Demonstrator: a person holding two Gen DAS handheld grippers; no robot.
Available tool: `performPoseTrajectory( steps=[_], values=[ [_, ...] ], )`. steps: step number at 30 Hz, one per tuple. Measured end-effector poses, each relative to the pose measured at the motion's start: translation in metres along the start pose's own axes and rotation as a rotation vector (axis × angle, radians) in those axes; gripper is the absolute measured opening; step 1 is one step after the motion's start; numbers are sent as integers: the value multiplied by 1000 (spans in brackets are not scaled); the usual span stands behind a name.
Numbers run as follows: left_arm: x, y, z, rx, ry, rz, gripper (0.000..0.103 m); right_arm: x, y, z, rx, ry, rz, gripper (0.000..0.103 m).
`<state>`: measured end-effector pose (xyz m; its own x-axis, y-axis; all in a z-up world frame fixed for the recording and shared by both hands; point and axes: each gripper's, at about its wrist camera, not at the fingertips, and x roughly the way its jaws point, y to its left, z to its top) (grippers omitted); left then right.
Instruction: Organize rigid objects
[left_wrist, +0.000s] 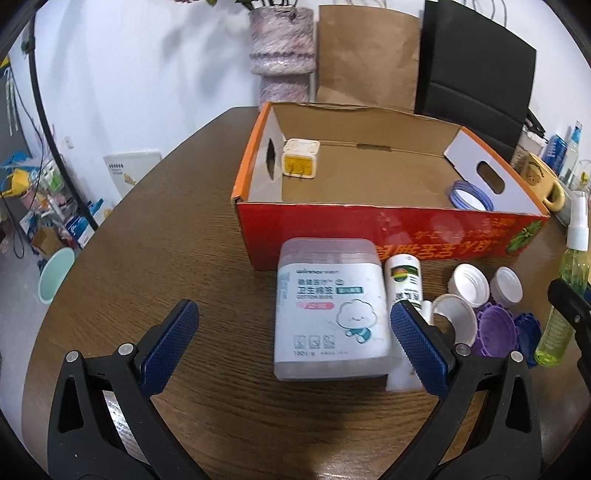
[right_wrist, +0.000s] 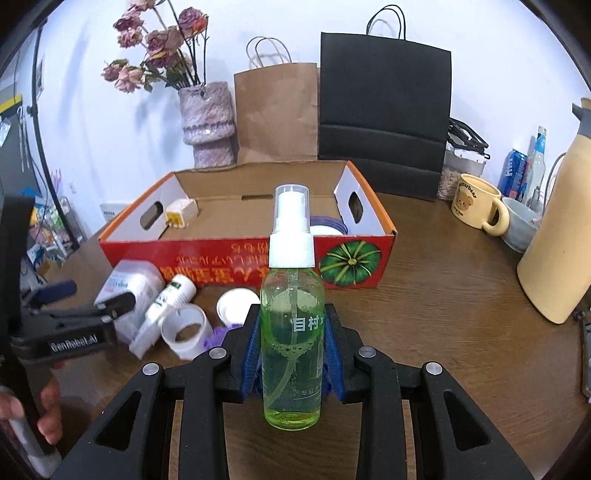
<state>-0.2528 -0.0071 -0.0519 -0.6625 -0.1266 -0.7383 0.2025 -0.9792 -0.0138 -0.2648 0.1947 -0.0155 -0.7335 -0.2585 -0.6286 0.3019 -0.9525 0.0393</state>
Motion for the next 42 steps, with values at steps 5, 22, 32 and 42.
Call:
performPoseTrajectory(
  steps=[5,22,32,42],
  values=[
    [4,-3,2,12,-7,3,102,4,4,0,4,-2,4,35],
    [9,-7,-4,45,27,-33,61,-2,0,-6,16,-23,-8,35],
    [-8,-8,-7,52,-32,-32,61,-5,0,-8,18,-34,-9,35],
    [-43,-12,-14,66,-126,-54,61,-15,2,-9,31,-62,3,35]
  ],
)
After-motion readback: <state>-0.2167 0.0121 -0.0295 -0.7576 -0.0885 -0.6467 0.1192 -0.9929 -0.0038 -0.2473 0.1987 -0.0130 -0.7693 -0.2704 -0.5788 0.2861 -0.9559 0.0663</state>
